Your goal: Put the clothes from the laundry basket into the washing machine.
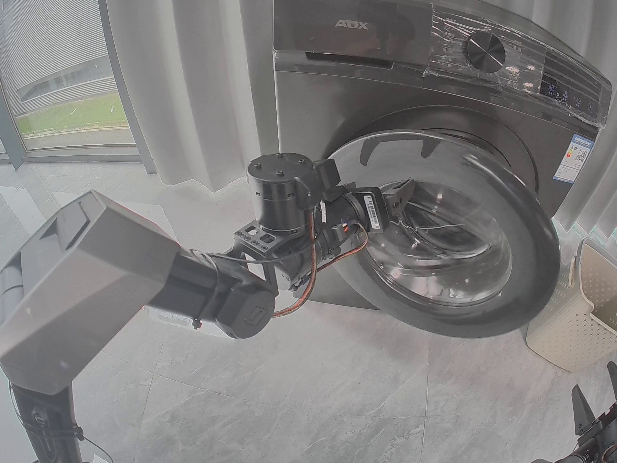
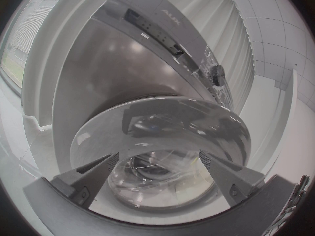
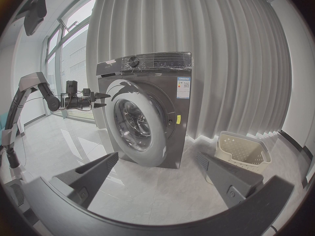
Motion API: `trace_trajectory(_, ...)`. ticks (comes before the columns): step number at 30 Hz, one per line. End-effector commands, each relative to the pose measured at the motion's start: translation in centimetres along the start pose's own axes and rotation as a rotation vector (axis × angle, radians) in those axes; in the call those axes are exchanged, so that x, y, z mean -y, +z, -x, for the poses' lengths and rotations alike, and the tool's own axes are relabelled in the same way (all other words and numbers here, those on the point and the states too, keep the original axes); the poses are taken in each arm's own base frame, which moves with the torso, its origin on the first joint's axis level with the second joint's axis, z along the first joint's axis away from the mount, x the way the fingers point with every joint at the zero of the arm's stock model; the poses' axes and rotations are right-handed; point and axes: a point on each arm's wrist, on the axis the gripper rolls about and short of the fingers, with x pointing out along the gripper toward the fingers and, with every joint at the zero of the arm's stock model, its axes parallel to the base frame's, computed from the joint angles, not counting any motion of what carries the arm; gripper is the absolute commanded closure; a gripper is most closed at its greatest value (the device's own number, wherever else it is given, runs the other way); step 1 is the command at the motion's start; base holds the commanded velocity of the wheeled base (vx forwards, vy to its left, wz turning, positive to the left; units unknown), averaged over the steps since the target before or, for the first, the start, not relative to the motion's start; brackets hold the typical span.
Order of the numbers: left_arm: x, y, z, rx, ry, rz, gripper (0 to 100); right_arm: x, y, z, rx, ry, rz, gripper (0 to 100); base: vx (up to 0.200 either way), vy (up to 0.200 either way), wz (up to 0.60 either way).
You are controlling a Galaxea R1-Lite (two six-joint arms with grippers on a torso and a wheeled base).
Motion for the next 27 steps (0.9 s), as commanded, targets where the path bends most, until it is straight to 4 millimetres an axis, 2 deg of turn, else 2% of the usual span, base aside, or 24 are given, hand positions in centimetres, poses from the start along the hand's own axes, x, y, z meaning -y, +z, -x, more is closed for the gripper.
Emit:
trace_trajectory(1,-0.6,-0.4,2.6,-0.055,0.046,0.020,0,0.0,-0.5,-0.1,-0.019,0.001,0.000,0,0.000,0.000,0.00)
trace_trajectory(4,-0.2,0.2,5.6,-0.093,0.057,0.014,0,0.0,-0.5,-0.1,-0.019,0.001,0.000,0,0.000,0.000,0.00)
trace_trajectory(8,0.3,1.4,12.0,-0.146,0.075,-0.030,0,0.0,-0.5,-0.1,-0.019,0.003,0.000,0,0.000,0.000,0.00)
trace_trajectory(10,0.3,1.8,14.5,-0.160,0.083,-0.070,0,0.0,-0.5,-0.1,-0.019,0.001,0.000,0,0.000,0.000,0.00)
trace_trajectory(11,0.3,1.8,14.5,-0.160,0.083,-0.070,0,0.0,-0.5,-0.1,-0.019,0.001,0.000,0,0.000,0.000,0.00)
trace_trajectory(12,0.4,2.3,18.8,-0.173,0.095,-0.151,0,0.0,-0.5,-0.1,-0.019,0.001,0.000,0,0.000,0.000,0.00)
trace_trajectory(14,0.4,2.4,19.3,-0.170,0.099,-0.160,0,0.0,-0.5,-0.1,-0.019,0.001,0.000,0,0.000,0.000,0.00)
trace_trajectory(15,0.0,3.1,23.3,-0.136,0.190,-0.199,0,0.0,-0.5,-0.1,-0.019,0.001,0.000,0,0.000,0.000,0.00)
trace_trajectory(17,-0.2,3.2,25.9,-0.118,0.245,-0.216,0,0.0,-0.5,-0.1,-0.019,0.001,0.000,0,0.000,0.000,0.00)
trace_trajectory(18,-0.2,3.3,26.6,-0.112,0.252,-0.220,0,0.0,-0.5,-0.1,-0.019,0.001,0.000,0,0.000,0.000,0.00)
trace_trajectory(19,-0.5,3.5,28.8,-0.090,0.289,-0.233,0,0.0,-0.5,-0.1,-0.020,0.003,0.000,0,0.000,0.000,0.00)
trace_trajectory(20,-0.7,3.6,29.5,-0.081,0.307,-0.238,0,0.0,-0.5,-0.1,-0.020,0.003,0.000,0,0.000,0.000,0.00)
trace_trajectory(22,-1.1,3.9,32.5,-0.045,0.361,-0.252,0,0.0,-0.5,-0.1,-0.019,0.003,0.000,0,0.000,0.000,0.00)
trace_trajectory(24,-1.1,3.6,35.0,-0.017,0.395,-0.259,0,0.0,-0.5,-0.1,-0.019,0.005,0.000,0,0.000,0.000,0.00)
trace_trajectory(27,-0.8,2.9,38.1,0.000,0.423,-0.273,0,0.0,-0.5,-0.1,-0.020,0.005,0.002,0,0.000,0.000,-0.60)
